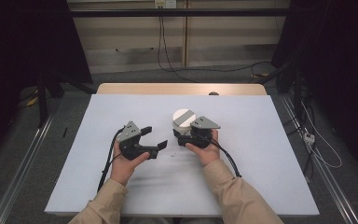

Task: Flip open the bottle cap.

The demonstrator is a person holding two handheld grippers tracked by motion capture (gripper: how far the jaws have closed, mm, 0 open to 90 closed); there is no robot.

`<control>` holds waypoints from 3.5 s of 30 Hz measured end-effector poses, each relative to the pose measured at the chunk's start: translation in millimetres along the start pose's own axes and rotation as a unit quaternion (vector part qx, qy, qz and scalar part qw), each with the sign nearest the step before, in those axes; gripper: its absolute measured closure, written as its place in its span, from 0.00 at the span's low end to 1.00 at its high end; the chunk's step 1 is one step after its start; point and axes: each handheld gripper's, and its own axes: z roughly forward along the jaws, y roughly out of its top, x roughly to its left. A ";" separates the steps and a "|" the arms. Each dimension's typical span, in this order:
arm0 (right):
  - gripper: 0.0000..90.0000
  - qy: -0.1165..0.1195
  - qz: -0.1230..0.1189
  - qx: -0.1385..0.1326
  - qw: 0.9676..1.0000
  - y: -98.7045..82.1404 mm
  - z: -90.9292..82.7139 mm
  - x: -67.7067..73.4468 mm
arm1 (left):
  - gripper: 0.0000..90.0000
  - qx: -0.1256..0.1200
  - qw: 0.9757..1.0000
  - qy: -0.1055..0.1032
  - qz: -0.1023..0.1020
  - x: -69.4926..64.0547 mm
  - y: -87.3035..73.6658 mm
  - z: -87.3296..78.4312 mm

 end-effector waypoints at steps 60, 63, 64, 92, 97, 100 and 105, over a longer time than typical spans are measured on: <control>0.21 -0.001 -0.001 0.005 1.000 -0.2 0.4 0.5 | 1.00 0.073 0.997 -0.014 -0.009 1.7 32.5 44.9; 0.21 -0.001 -0.001 0.005 1.000 -0.2 0.4 0.2 | 1.00 0.073 0.997 -0.013 -0.005 1.6 33.4 44.7; 0.21 -0.001 0.000 0.005 1.000 -0.2 0.4 0.3 | 1.00 0.072 0.997 -0.014 -0.006 1.7 33.6 44.3; 0.21 -0.002 -0.003 0.005 1.000 -0.2 0.7 0.7 | 1.00 0.058 0.998 -0.014 -0.003 -1.5 52.1 45.4; 0.21 -0.002 -0.002 0.006 1.000 -0.2 0.7 0.7 | 1.00 0.059 0.998 -0.014 0.002 -2.1 57.5 45.7; 0.21 -0.002 -0.002 0.006 1.000 -0.2 0.7 0.7 | 1.00 0.061 0.998 -0.013 0.004 -2.0 60.4 46.4; 0.21 -0.002 -0.002 0.006 1.000 -0.2 0.7 0.7 | 1.00 0.061 0.998 -0.016 0.002 -1.2 63.6 48.6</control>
